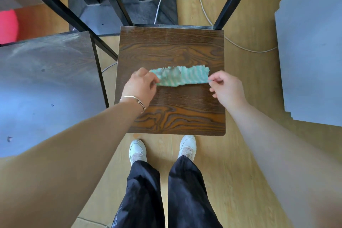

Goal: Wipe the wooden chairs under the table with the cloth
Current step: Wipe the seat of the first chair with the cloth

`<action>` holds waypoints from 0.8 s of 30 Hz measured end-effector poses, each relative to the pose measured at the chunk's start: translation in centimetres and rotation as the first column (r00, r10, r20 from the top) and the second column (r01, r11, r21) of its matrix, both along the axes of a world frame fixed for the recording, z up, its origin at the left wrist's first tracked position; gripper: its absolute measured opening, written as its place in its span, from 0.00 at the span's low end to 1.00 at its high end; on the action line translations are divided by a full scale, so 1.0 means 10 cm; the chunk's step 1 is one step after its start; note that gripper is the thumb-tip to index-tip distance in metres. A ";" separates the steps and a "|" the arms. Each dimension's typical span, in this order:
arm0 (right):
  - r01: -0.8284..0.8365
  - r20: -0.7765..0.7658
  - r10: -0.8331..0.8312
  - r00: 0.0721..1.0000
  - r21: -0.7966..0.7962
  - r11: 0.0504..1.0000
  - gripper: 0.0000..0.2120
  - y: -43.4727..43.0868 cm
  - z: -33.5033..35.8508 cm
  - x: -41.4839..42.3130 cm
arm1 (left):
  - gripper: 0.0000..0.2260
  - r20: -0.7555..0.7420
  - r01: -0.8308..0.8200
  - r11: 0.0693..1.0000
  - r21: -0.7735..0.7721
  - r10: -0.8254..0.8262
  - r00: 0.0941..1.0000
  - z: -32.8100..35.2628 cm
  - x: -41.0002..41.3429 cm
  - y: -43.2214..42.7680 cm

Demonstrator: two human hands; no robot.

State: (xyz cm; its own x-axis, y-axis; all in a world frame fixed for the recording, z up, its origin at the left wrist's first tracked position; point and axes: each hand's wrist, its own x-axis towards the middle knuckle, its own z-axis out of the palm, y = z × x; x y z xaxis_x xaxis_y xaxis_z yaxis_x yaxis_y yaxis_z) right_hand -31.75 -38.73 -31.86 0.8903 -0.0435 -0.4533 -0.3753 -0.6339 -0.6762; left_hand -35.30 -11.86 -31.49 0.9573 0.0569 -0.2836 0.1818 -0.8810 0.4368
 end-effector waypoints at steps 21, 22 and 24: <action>-0.056 -0.144 0.096 0.985 0.258 0.964 0.06 1.04 0.14 -0.06 | 0.16 -0.146 -0.120 0.981 0.155 0.143 0.979 -0.09 -0.38 0.32; -0.111 -0.139 0.153 0.978 0.269 0.957 0.07 1.10 0.13 -0.08 | 0.16 -0.151 -0.118 0.981 0.155 0.142 0.978 -0.09 -0.38 0.34; -0.150 -0.100 0.172 0.980 0.194 0.969 0.07 1.16 0.06 -0.10 | 0.16 -0.156 -0.116 0.981 0.154 0.140 0.978 -0.08 -0.40 0.38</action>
